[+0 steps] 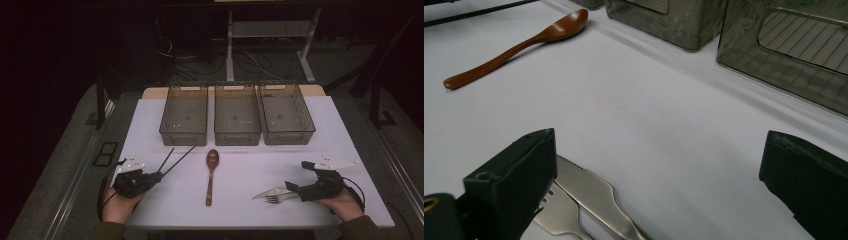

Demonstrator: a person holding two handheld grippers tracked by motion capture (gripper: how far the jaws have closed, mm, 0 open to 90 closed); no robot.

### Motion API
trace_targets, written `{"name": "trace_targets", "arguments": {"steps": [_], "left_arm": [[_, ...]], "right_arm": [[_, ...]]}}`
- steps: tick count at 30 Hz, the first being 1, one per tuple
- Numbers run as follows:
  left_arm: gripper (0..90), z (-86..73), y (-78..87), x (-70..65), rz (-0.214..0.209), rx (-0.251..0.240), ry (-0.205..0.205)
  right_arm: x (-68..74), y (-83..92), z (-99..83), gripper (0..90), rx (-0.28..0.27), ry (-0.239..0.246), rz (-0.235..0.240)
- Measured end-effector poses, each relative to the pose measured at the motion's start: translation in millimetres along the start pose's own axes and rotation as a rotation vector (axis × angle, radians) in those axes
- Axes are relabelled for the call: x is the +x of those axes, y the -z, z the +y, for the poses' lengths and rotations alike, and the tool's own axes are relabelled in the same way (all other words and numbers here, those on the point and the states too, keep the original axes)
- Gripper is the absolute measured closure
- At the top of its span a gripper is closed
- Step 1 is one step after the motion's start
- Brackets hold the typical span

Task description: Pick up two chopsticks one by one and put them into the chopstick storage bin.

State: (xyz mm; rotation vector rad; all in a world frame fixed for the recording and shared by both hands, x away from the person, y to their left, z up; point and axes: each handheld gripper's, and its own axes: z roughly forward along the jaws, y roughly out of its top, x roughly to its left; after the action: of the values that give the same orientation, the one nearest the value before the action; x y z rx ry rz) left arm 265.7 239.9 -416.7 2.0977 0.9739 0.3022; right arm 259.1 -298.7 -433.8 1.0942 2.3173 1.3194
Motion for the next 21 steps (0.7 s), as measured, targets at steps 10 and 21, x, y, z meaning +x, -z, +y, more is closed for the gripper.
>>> {"name": "trace_targets", "arguments": {"steps": [10, 21], "left_arm": [[85.0, 18.2, -4.5, -3.6, -0.050, -0.040, -0.016], [85.0, 39.7, -12.8, -5.7, -0.073, -0.050, -0.022]], "right_arm": [[1.3, -5.5, -3.8, 1.5, 0.009, -0.011, -0.004], [2.5, -5.0, -4.2, 1.4, -0.007, 0.005, -0.029]]}}
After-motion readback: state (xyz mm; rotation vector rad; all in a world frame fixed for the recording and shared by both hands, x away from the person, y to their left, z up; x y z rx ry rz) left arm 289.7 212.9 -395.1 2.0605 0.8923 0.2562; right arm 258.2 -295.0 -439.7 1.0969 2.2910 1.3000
